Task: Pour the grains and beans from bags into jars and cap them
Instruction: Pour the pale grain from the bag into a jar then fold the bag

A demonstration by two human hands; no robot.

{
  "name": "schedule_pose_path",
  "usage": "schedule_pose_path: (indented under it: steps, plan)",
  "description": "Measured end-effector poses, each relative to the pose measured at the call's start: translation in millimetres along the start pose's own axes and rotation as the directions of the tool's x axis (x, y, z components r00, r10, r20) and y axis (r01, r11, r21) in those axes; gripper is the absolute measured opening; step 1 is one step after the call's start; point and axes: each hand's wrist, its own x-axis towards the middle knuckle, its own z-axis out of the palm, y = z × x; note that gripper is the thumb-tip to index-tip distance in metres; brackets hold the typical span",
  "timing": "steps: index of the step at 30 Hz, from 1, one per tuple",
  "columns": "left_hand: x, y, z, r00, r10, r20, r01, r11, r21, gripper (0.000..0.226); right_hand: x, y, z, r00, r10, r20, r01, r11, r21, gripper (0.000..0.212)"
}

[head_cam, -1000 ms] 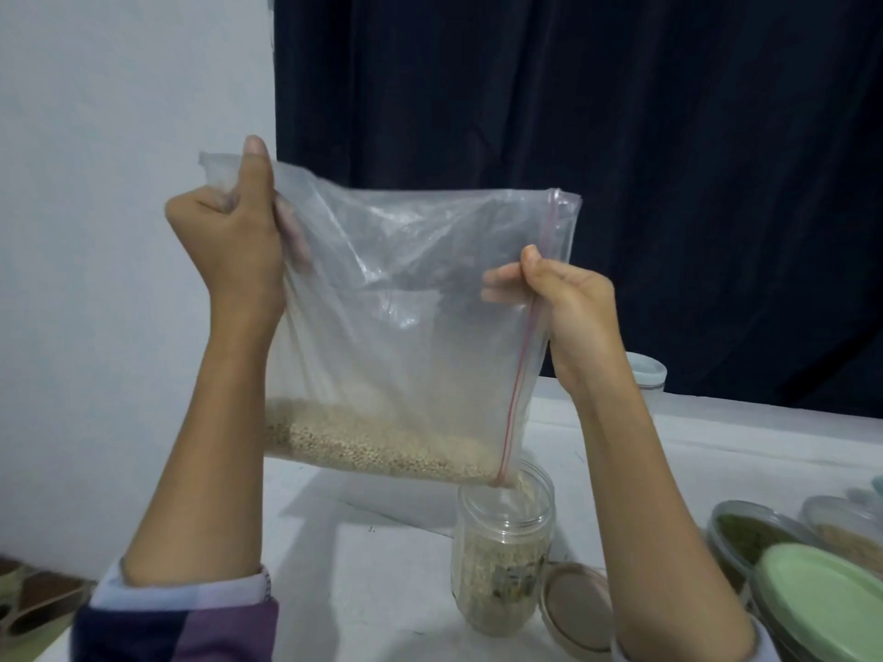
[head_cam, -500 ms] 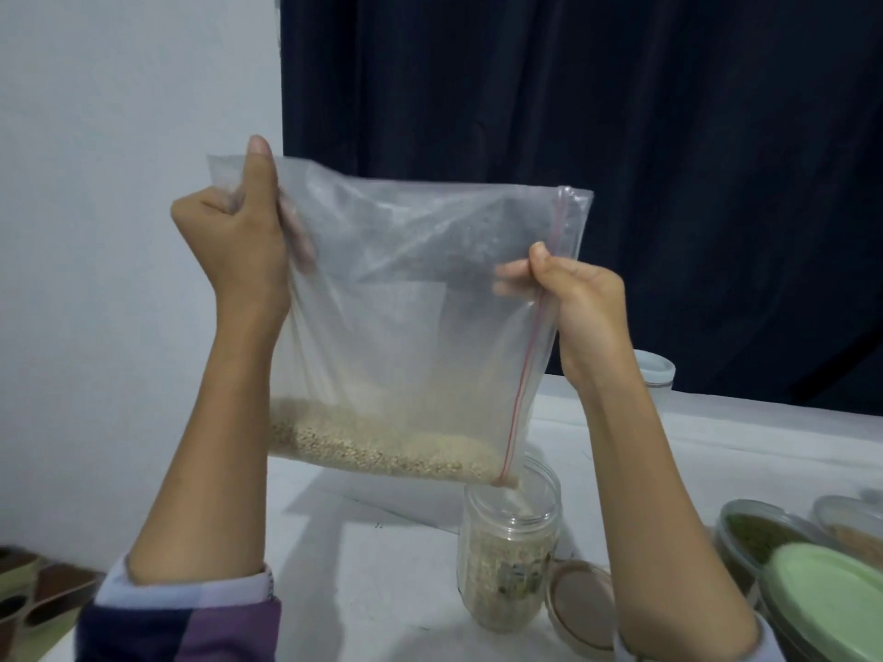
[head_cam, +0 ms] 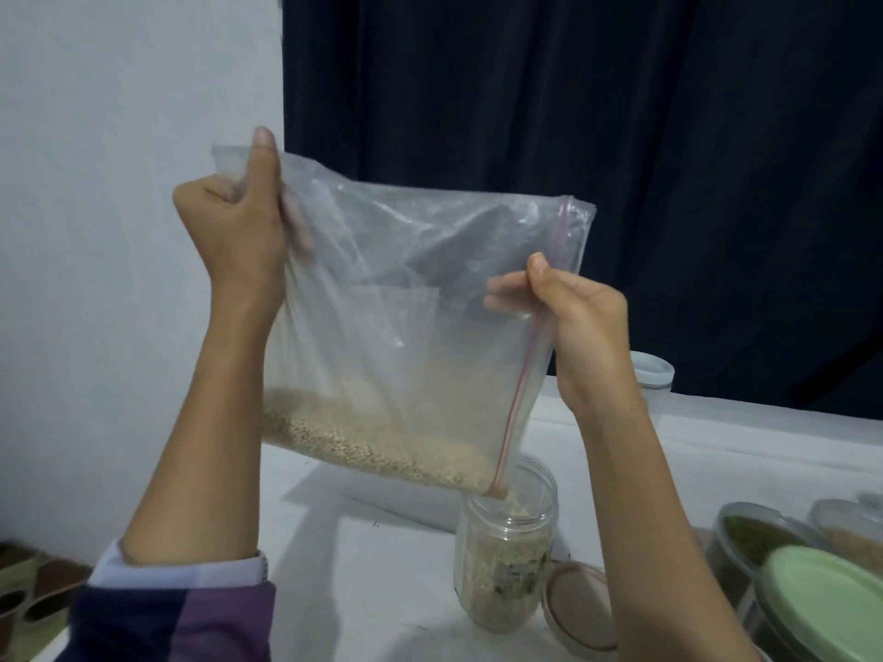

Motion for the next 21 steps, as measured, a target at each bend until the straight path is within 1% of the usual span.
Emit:
schedule_pose_path:
  steps: [3,5,7,9,11,14,17,20,21]
  plan:
    - [-3,3,3,1.0,0.014,-0.021,-0.015,1.0,-0.005,0.068,-1,0,-1,0.998,-0.026,-0.052,0.026,1.0,-0.001,0.029]
    - [-4,3,5,0.999,0.029,-0.021,-0.029,1.0,0.002,0.063,-2,0,0,1.0,-0.011,-0.026,0.01,1.0,-0.011,0.03]
    - [-3,5,6,0.999,0.032,-0.034,-0.032,0.999,-0.007,0.064,-3,1,0,0.999,-0.012,-0.043,0.013,1.0,0.004,0.029]
    - [-1,5,8,0.999,0.047,-0.007,-0.047,0.999,-0.015,0.07,-3,1,-1,0.998,-0.023,-0.061,0.024,1.0,0.017,0.029]
    - [0,5,10,0.998,0.069,0.008,-0.068,0.998,-0.008,0.068,-2,0,0,0.999,-0.012,-0.039,0.012,1.0,0.01,0.03]
    - [-1,6,13,0.995,0.099,0.013,-0.099,0.995,0.002,0.066,-1,0,-2,0.996,-0.012,-0.089,0.015,1.0,0.027,0.029]
    - [-1,4,14,0.994,0.11,-0.002,-0.11,0.994,0.009,0.06,0,-1,-1,1.0,0.003,-0.02,-0.003,1.0,-0.006,0.029]
    - [-1,1,15,0.994,0.113,-0.011,-0.113,0.994,0.006,0.06,0,-1,-3,0.996,-0.016,-0.087,0.016,1.0,0.002,0.029]
    - [-1,1,15,0.994,0.113,-0.016,-0.113,0.994,0.008,0.06,-1,-1,-4,0.997,-0.013,-0.078,0.012,1.0,-0.008,0.03]
